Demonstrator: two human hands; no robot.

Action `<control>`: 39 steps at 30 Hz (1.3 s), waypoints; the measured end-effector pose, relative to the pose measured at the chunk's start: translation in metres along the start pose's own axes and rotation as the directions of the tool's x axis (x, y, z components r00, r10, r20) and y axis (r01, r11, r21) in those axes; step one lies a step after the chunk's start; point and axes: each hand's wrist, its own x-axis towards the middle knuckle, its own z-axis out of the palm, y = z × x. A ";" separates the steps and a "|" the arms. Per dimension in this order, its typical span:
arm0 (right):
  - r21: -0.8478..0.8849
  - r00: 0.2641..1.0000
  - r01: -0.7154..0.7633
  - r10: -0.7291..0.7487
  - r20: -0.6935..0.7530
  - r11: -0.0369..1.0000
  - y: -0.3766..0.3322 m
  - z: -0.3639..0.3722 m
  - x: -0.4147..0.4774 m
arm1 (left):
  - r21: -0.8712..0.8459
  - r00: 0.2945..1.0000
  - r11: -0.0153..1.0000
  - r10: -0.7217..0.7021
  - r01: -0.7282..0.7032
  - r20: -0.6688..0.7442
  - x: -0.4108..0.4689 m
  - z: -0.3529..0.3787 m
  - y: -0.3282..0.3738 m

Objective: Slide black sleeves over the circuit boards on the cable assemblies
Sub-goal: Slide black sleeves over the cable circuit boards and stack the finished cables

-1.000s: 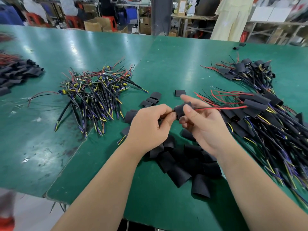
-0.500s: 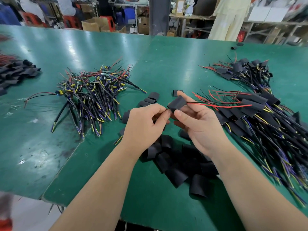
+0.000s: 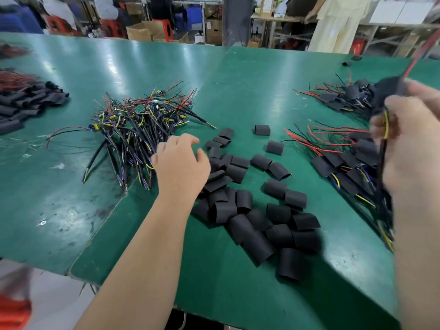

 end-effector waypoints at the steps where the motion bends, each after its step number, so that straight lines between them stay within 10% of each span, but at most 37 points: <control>1: -0.251 0.998 0.063 -0.061 0.016 0.966 0.002 -0.007 0.004 | 0.134 0.998 0.989 -0.063 0.060 0.017 0.002 0.001 -0.006; 5: -0.834 0.967 0.254 -0.158 0.202 0.490 0.021 -0.019 -0.005 | 0.376 0.973 0.912 -0.212 0.162 0.095 0.009 -0.001 -0.023; 10: -0.928 0.955 0.294 -0.031 0.295 0.228 0.047 -0.013 -0.009 | 0.399 0.977 0.900 -0.209 0.173 0.048 0.017 -0.003 -0.028; 39: -0.823 0.915 0.379 -0.041 0.401 0.424 0.066 0.014 -0.035 | 0.459 0.929 0.827 -0.371 0.324 0.013 0.054 -0.003 -0.053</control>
